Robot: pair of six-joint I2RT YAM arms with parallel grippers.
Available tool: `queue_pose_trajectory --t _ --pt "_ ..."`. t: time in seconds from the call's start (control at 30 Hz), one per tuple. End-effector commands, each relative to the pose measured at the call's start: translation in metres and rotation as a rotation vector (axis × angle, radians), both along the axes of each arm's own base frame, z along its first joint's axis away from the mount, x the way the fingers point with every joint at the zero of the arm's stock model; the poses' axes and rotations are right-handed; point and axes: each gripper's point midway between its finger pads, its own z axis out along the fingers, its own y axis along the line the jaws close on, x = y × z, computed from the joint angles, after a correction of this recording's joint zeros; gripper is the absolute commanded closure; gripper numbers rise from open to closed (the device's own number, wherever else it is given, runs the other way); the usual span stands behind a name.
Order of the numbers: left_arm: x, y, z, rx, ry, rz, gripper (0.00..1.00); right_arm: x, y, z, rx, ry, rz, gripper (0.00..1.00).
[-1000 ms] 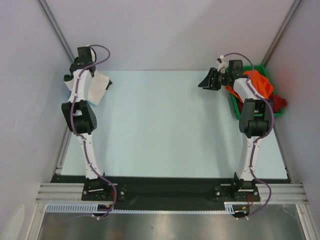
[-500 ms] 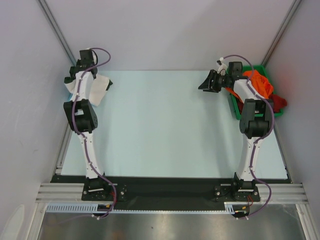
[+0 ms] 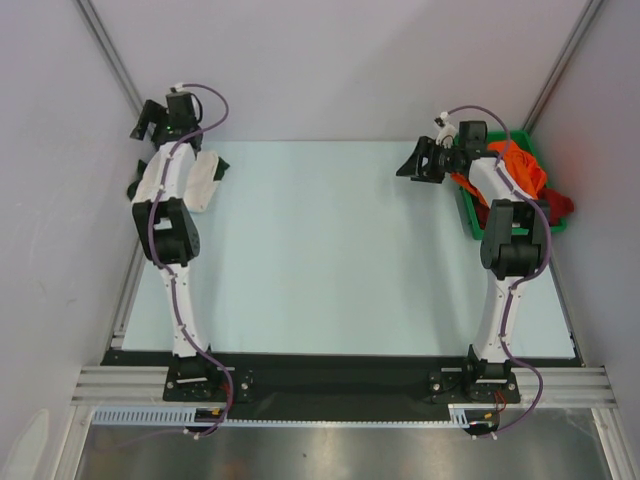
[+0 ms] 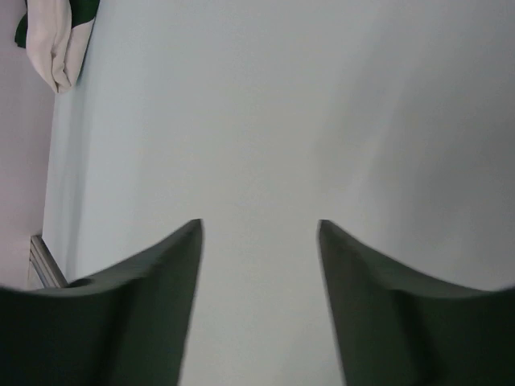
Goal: Fold and stack the t-shirts
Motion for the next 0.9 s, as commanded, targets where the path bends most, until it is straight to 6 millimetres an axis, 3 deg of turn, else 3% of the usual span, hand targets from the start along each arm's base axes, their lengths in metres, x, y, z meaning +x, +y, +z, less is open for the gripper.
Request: queue_pose_trajectory --t 0.0,0.07,0.13,0.17,0.2,0.3,0.43,0.57,0.67,0.7,0.87 --pt "0.008 -0.073 0.054 -0.076 -0.126 -0.175 0.0 0.007 -0.005 0.045 -0.065 -0.143 -0.005 0.23" --pt "0.013 -0.12 0.057 -0.159 -0.144 -0.323 0.0 0.015 -0.011 0.056 -0.098 -0.183 -0.032 0.01" --pt "0.001 -0.164 0.064 -0.226 -0.142 -0.432 0.0 0.021 -0.005 0.065 -0.125 -0.204 -0.06 0.0" --pt "0.002 -0.198 0.062 -0.325 -0.158 -0.528 0.0 0.026 -0.007 0.069 -0.129 -0.206 -0.099 0.0" --pt "-0.01 -0.212 0.062 -0.388 -0.144 -0.561 0.0 0.031 -0.005 0.078 -0.138 -0.225 -0.114 0.0" --pt "-0.02 -0.265 0.058 -0.675 -0.159 -0.675 0.0 0.039 -0.01 0.08 -0.185 -0.218 -0.211 0.0" --pt "-0.026 -0.302 0.049 -0.93 -0.15 -0.666 0.0 0.037 -0.007 0.071 -0.266 -0.167 -0.308 0.01" --pt "-0.025 -0.323 0.042 -0.848 -0.115 -0.701 0.0 0.029 -0.001 0.069 -0.367 -0.194 -0.287 0.0" --pt "-0.021 -0.331 0.044 -0.848 -0.126 -0.714 0.0 0.024 0.003 0.078 -0.367 -0.213 -0.292 0.0" --pt "-0.02 -0.331 0.04 -0.846 -0.117 -0.714 0.0 0.023 0.003 0.089 -0.37 -0.251 -0.296 0.0" --pt "-0.027 -0.356 0.028 -0.981 -0.066 -0.767 0.0 0.015 0.002 0.086 -0.463 -0.293 -0.326 0.0"
